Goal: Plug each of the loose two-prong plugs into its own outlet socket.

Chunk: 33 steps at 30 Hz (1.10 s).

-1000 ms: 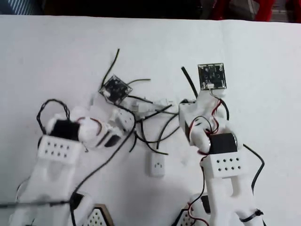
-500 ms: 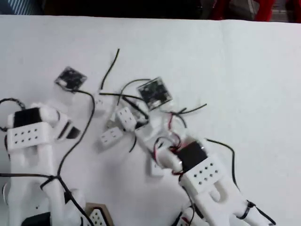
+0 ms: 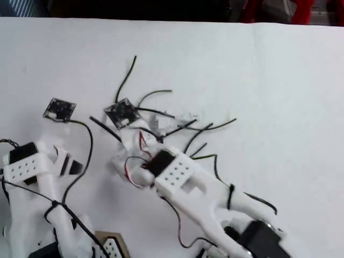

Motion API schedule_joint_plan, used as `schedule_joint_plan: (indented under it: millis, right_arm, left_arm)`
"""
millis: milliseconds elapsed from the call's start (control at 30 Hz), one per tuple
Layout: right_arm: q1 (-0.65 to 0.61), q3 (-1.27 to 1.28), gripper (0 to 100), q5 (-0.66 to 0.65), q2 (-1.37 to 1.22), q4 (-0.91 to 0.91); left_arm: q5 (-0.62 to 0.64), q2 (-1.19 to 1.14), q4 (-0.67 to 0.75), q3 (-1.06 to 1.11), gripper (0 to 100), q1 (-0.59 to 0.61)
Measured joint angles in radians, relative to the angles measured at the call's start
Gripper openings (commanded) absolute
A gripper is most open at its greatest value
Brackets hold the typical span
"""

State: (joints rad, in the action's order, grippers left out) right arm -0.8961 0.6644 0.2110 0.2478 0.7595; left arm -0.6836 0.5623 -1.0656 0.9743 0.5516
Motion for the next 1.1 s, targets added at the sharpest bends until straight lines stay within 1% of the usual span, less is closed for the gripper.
schedule_joint_plan:
  millis: [167, 333, 500, 700, 967, 1100]
  right_arm:
    - [-0.006, -0.057, 1.8, 0.000, -0.083, 0.000]
    - [-0.005, -0.058, 1.8, 0.000, -0.092, -0.058]
    - [-0.006, -0.058, 1.8, 0.000, -0.100, -0.075]
    - [-0.005, -0.068, 1.8, 0.003, -0.184, -0.115]
    - [-0.003, -0.078, 1.7, 0.003, -0.192, -0.117]
    - [0.015, -0.078, 1.7, -0.031, -0.196, -0.107]
  left_arm:
    - [0.000, 0.000, 0.041, 0.029, 28, 0.000]
    - [0.000, 0.000, 0.041, 0.029, 28, 0.002]
    - [0.003, 0.000, 0.041, 0.029, 28, 0.002]
    - [0.006, 0.000, 0.041, 0.029, 28, 0.002]
    - [0.006, 0.000, 0.041, 0.029, 28, 0.002]
    - [0.006, 0.000, 0.041, 0.029, 28, 0.002]
